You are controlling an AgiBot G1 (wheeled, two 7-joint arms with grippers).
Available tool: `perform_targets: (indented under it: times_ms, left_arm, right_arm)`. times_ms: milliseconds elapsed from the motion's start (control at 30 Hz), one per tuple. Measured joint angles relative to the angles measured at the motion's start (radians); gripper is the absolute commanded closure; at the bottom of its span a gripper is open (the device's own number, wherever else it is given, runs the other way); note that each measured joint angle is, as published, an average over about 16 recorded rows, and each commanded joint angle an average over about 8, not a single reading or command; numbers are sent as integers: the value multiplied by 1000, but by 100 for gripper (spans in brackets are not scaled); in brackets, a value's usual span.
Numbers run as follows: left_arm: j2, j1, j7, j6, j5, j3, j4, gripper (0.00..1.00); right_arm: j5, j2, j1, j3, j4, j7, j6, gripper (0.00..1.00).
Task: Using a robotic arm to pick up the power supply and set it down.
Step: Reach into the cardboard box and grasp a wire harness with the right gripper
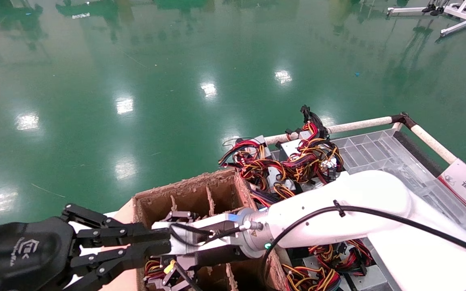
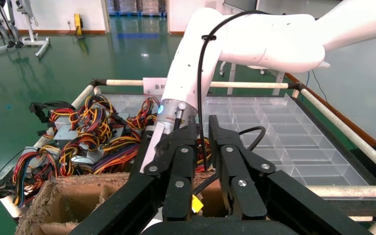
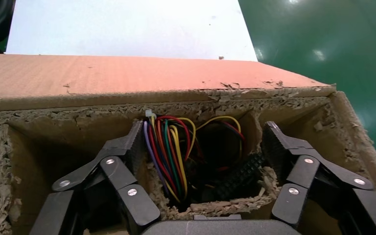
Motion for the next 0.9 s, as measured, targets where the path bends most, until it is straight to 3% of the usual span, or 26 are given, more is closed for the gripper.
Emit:
perform_targets:
  times_ms: [900]
  left_arm:
    - [0,0,0,0,0,0,0,0]
  right_arm:
    - [7,18,-26,-13,-26,23,16,100]
